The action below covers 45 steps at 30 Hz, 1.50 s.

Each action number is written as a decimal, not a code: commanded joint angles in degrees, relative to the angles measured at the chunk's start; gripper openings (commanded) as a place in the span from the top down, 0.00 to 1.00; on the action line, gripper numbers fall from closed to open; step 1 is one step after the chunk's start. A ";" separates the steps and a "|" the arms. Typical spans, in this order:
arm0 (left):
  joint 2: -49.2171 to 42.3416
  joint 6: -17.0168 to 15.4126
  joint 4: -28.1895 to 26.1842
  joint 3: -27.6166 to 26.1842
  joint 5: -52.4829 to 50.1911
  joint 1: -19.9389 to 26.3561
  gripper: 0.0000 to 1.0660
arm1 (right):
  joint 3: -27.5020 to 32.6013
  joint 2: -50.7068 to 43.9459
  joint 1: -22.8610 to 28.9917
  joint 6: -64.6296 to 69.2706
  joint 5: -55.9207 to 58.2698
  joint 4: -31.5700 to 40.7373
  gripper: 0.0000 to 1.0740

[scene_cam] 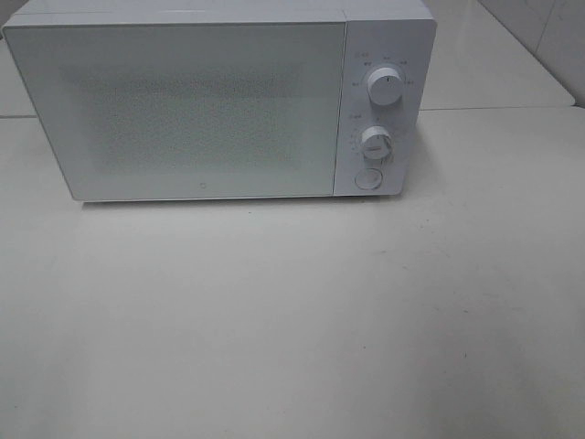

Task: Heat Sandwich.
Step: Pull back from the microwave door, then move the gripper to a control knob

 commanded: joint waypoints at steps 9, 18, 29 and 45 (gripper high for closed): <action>-1.26 -0.40 -0.06 0.23 -0.17 0.11 0.07 | -0.57 12.95 -0.40 -1.78 -12.72 0.06 0.20; -1.26 -0.40 -0.06 0.23 -0.17 0.11 0.07 | -0.57 22.98 -0.40 -1.78 -23.09 0.11 0.21; -1.26 -0.40 -0.06 0.23 -0.17 0.11 0.07 | -0.57 34.15 -0.34 -1.78 -34.55 0.29 0.24; -1.26 -0.40 -0.06 0.23 -0.17 0.11 0.07 | -0.57 47.84 6.02 -1.20 -49.27 4.30 0.28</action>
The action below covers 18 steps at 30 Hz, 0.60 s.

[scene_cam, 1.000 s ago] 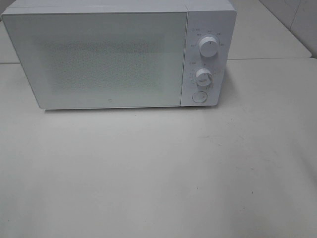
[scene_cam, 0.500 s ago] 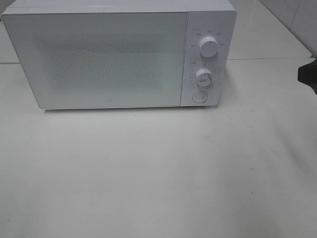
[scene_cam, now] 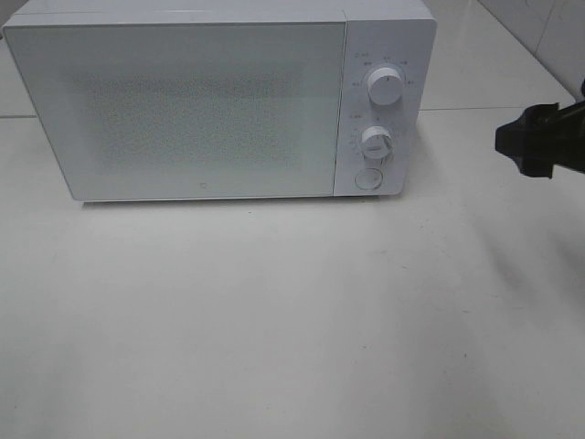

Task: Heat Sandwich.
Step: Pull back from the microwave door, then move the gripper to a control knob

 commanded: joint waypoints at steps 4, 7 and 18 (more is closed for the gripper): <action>-1.26 -0.40 -0.06 0.23 -0.17 0.11 0.07 | -0.57 4.18 3.90 -3.04 -5.79 6.02 0.28; -1.26 -0.40 -0.06 0.23 -0.17 0.11 0.07 | -0.57 6.36 6.59 -5.96 -8.82 10.14 0.29; -1.26 -0.40 -0.06 0.23 -0.17 0.11 0.07 | -0.57 14.04 16.96 -21.08 -23.26 30.08 0.29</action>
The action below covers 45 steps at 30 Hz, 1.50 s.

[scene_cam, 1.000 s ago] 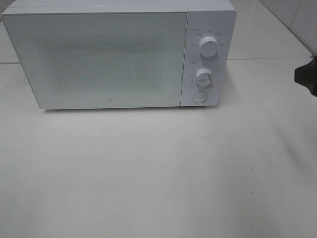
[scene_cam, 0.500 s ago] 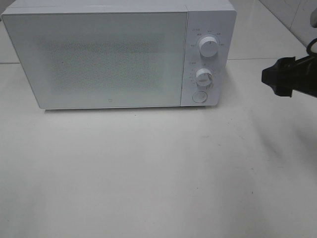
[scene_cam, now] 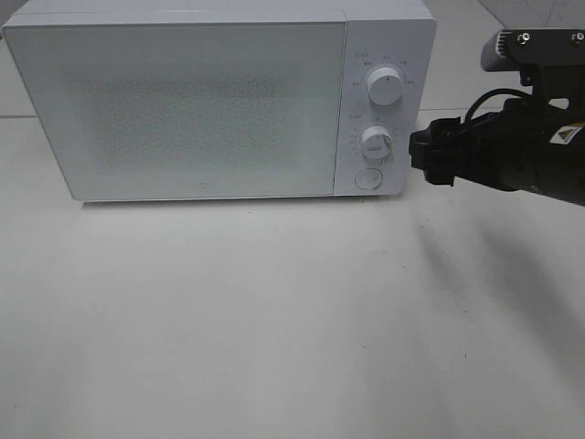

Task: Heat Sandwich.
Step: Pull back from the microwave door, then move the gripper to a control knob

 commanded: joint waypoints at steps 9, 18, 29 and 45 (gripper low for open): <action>-1.26 -0.40 -0.06 0.23 -0.17 0.11 0.07 | -0.57 7.22 9.97 -11.92 -18.79 17.13 0.29; -1.26 -0.40 -0.06 0.23 -0.17 0.11 0.07 | -0.57 11.40 15.64 -10.77 -28.93 21.72 0.29; -1.26 -0.40 -0.06 0.23 -0.17 0.11 0.07 | -0.80 16.56 18.22 -0.29 -33.75 21.77 0.29; -1.26 -0.40 -0.06 0.23 -0.17 0.11 0.07 | -8.08 26.53 17.76 1.32 -37.36 18.68 0.29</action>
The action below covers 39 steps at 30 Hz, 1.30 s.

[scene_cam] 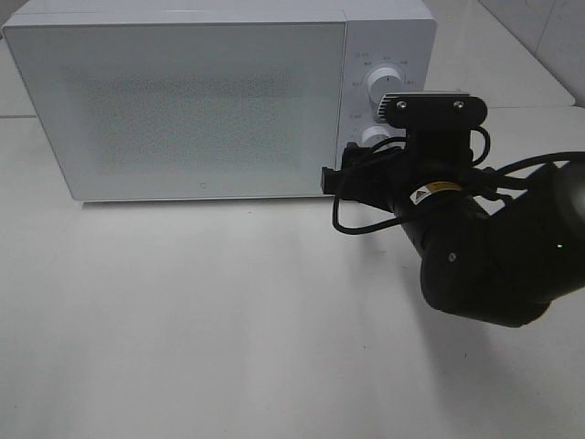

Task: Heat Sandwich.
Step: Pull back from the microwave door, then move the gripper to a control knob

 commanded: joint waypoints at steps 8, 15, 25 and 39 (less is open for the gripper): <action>-1.26 -0.40 -0.06 0.23 -0.17 0.11 0.07 | -6.19 4.81 -2.69 0.34 -1.03 -3.95 0.29; -1.26 -0.40 -0.06 0.23 -0.17 0.11 0.07 | -8.94 7.96 -3.38 0.00 0.00 -4.87 0.29; -0.92 -0.40 -0.06 0.23 -0.17 0.11 0.07 | -10.31 9.63 -6.59 0.00 0.00 -5.50 0.29; -0.92 -0.40 -0.06 0.23 -0.17 0.11 0.07 | -11.97 11.06 -6.65 -0.23 -0.86 -5.39 0.32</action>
